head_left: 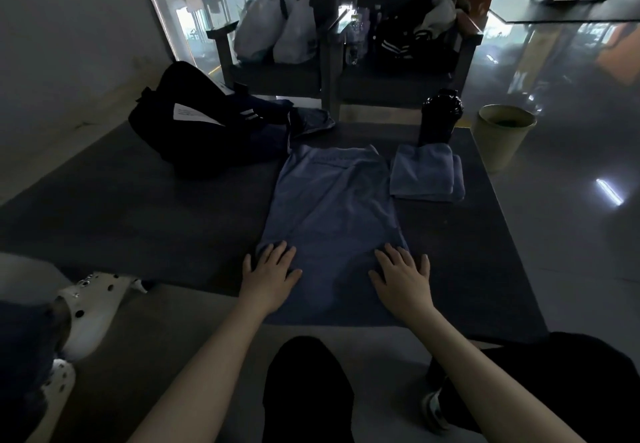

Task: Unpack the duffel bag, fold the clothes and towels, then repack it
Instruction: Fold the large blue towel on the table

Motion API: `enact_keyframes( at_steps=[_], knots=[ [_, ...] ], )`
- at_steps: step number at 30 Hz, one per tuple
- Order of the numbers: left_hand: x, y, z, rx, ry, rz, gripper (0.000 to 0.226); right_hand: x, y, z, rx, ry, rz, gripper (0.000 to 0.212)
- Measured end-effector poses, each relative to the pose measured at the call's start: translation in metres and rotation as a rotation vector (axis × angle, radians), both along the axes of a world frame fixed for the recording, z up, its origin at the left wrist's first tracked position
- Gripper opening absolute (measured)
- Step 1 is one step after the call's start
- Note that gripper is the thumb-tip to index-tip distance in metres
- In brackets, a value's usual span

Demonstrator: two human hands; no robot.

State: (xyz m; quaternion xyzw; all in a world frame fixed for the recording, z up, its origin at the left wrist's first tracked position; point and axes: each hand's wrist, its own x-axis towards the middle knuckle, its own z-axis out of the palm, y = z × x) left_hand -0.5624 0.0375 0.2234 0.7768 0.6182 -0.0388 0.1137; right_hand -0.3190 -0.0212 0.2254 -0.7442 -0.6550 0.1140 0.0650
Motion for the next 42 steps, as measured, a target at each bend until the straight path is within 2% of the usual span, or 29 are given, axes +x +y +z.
enact_keyframes(
  at_steps=[5,9,15,21,26,32,38,42],
  knots=[
    [0.000,0.020,0.017,0.051,-0.131,-0.001,0.050,0.002,0.015,0.017,0.113,0.138,-0.067,0.035],
    [0.009,0.063,0.031,0.102,-0.229,0.019,0.047,0.010,0.053,0.027,0.217,0.186,-0.074,0.032],
    [0.025,0.138,0.043,0.063,-0.184,0.017,0.047,0.018,0.134,0.050,0.281,0.161,0.008,0.028],
    [0.036,0.202,0.028,0.039,-0.170,0.036,0.045,0.028,0.212,0.046,0.243,0.002,0.039,0.028],
    [0.039,0.243,0.012,0.038,-0.250,0.114,0.041,0.040,0.257,0.031,0.190,-0.137,0.009,0.028],
    [0.043,0.279,0.007,0.202,-0.303,0.237,0.035,0.045,0.292,0.019,0.150,-0.117,-0.070,0.033],
    [0.053,0.301,0.006,0.212,-0.220,0.291,0.029,0.045,0.311,0.015,0.102,-0.116,-0.170,0.034],
    [0.059,0.305,0.002,0.261,-0.287,0.272,0.022,0.044,0.317,0.010,0.012,-0.077,-0.186,0.037]
  ],
)
